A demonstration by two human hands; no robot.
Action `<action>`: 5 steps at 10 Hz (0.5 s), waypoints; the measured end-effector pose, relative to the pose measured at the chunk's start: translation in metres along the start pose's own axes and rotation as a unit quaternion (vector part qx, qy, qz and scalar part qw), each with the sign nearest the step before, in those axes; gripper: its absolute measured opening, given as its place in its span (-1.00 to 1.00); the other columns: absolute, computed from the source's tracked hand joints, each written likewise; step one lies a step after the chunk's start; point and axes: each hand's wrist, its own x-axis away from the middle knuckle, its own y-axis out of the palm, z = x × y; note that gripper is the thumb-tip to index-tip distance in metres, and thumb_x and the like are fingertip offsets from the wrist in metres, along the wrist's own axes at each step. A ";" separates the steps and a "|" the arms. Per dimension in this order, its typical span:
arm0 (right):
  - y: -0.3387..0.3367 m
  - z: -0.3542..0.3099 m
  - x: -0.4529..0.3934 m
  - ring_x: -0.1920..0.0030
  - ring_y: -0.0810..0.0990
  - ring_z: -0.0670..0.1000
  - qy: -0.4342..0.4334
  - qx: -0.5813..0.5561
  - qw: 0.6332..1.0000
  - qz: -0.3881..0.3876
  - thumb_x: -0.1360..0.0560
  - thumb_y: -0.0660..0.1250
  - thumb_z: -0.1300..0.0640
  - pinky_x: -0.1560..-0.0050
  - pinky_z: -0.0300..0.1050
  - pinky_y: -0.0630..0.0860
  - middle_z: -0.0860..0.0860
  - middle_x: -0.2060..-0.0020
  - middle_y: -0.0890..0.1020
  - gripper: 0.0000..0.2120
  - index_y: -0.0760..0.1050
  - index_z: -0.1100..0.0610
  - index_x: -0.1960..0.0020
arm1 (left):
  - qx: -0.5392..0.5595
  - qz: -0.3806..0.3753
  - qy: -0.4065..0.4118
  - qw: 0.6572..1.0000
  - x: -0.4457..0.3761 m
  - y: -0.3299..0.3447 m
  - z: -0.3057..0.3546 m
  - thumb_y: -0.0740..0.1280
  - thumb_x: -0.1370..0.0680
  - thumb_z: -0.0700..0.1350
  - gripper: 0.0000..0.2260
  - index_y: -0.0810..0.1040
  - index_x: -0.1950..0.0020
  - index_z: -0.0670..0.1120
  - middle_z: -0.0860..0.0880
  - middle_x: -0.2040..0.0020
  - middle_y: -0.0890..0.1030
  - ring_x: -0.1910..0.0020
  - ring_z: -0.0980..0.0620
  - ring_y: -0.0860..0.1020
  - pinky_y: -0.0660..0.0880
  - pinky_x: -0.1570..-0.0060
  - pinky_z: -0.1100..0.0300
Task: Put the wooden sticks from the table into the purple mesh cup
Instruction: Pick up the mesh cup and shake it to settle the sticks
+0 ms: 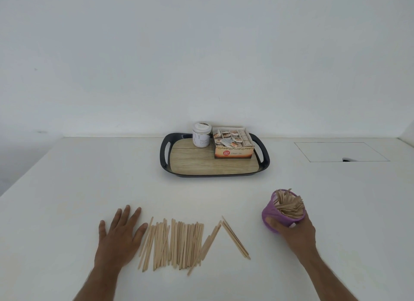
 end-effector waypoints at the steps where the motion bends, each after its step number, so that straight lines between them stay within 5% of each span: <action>1: 0.000 -0.004 0.002 -0.01 0.62 -0.06 0.002 0.004 1.000 -0.009 -0.06 0.71 -0.04 0.06 -0.17 0.51 -0.16 -0.01 0.64 -0.18 0.44 -0.06 -0.24 | 0.000 0.003 0.000 1.000 0.001 0.001 -0.001 -0.03 -0.65 0.27 -0.44 0.02 -0.65 0.19 0.08 -0.68 -0.03 -0.66 0.07 -0.09 -0.17 -0.59 -0.19; 2: -0.002 -0.006 0.001 0.00 0.59 -0.17 -0.005 0.002 1.000 -0.019 0.00 0.71 -0.07 0.12 -0.25 0.46 -0.24 -0.01 0.59 -0.11 0.37 -0.08 -0.23 | 0.000 0.003 -0.001 1.000 0.000 0.001 -0.001 -0.03 -0.65 0.27 -0.44 0.02 -0.65 0.19 0.08 -0.68 -0.03 -0.66 0.08 -0.09 -0.18 -0.58 -0.19; 3: -0.005 0.000 -0.003 -0.10 0.56 -0.23 -0.017 -0.012 0.997 -0.068 -0.09 0.72 0.20 0.00 -0.27 0.44 -0.21 -0.12 0.57 -0.06 0.33 -0.05 -0.34 | 0.001 0.000 -0.003 1.000 0.000 0.001 0.000 -0.03 -0.65 0.28 -0.43 0.02 -0.65 0.19 0.09 -0.68 -0.04 -0.66 0.08 -0.10 -0.19 -0.59 -0.18; 4: -0.005 0.004 -0.007 -0.13 0.58 -0.07 -0.010 0.019 0.997 -0.073 -0.11 0.71 0.22 -0.05 -0.18 0.45 -0.12 -0.12 0.62 -0.16 0.43 -0.01 -0.30 | 0.005 0.000 -0.003 1.000 -0.001 0.001 -0.001 -0.03 -0.65 0.28 -0.43 0.02 -0.65 0.19 0.09 -0.68 -0.04 -0.66 0.08 -0.11 -0.20 -0.58 -0.18; 5: -0.005 0.003 -0.009 -0.01 0.61 0.05 0.027 0.021 0.998 0.046 -0.06 0.72 0.01 0.00 -0.09 0.50 -0.01 -0.02 0.66 -0.23 0.47 -0.02 -0.19 | 0.003 -0.002 -0.005 1.000 -0.001 0.001 -0.001 -0.03 -0.65 0.29 -0.43 0.02 -0.65 0.20 0.09 -0.68 -0.04 -0.66 0.09 -0.11 -0.21 -0.59 -0.18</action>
